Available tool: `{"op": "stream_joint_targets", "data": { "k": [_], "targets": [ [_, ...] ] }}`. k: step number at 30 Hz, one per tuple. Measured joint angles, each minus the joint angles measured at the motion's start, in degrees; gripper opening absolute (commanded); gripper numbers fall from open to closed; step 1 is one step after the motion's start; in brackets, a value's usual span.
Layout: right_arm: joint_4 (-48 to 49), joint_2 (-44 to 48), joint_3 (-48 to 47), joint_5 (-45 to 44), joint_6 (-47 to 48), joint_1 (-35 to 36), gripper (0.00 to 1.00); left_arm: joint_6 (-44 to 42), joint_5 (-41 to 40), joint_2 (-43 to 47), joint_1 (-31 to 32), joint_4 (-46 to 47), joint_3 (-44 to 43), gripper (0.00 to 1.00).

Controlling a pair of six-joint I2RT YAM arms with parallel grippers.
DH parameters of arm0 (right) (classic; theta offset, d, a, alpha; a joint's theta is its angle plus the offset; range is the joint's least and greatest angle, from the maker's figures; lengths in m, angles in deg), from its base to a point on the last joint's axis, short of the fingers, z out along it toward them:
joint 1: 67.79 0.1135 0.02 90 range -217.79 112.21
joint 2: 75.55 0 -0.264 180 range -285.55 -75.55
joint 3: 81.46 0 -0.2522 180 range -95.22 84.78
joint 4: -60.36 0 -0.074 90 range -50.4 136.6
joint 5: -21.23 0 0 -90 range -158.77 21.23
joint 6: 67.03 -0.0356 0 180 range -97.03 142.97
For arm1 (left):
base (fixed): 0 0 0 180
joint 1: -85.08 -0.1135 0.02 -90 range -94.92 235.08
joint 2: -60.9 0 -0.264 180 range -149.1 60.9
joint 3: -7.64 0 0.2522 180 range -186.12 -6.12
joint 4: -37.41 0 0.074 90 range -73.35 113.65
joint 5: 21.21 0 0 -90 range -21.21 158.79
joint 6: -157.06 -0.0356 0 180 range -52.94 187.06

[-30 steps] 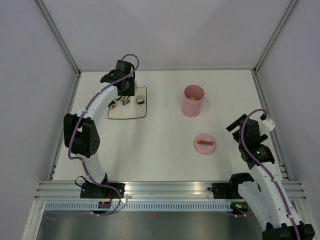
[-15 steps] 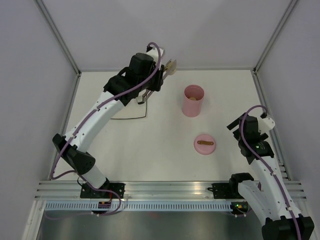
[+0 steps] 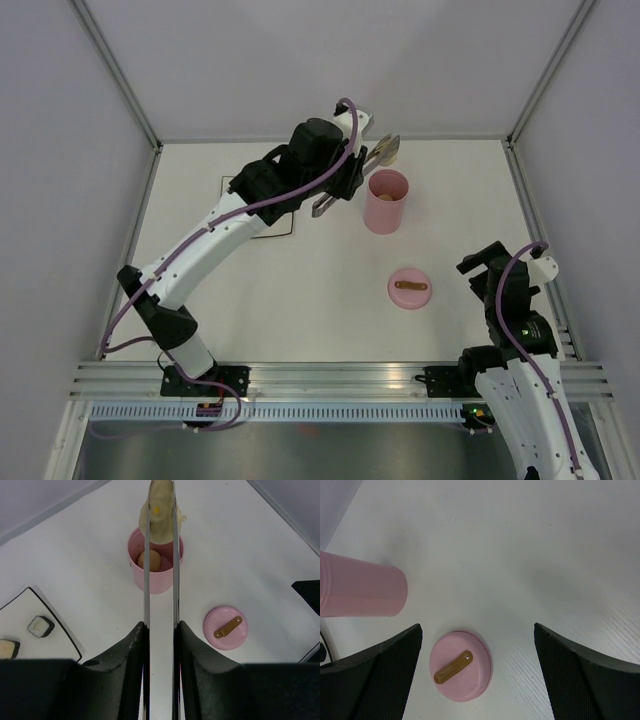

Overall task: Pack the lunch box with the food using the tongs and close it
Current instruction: Place the fake food in the packing box.

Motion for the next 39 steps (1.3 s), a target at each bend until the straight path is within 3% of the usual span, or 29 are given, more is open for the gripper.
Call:
{"op": "stream_joint_targets", "data": {
  "k": [29, 33, 35, 39],
  "targets": [
    [3.1, -5.2, 1.7, 2.4, 3.1, 0.0, 0.98, 0.1, 1.8, -15.4, 0.0, -0.8, -0.3, 0.3],
    [3.3, -5.3, 1.9, 2.3, 3.3, 0.0, 0.98, 0.1, 1.8, -16.4, 0.0, -0.8, -0.5, 0.38],
    [3.5, -5.3, 2.2, 2.3, 3.5, 0.0, 0.98, 0.1, 1.7, -16.6, 0.0, -0.8, -0.5, 0.53],
    [3.7, -5.3, 2.5, 2.3, 3.7, 0.0, 0.98, 0.2, 1.3, -16.7, 0.0, -0.7, -0.7, 0.58]
  ]
}}
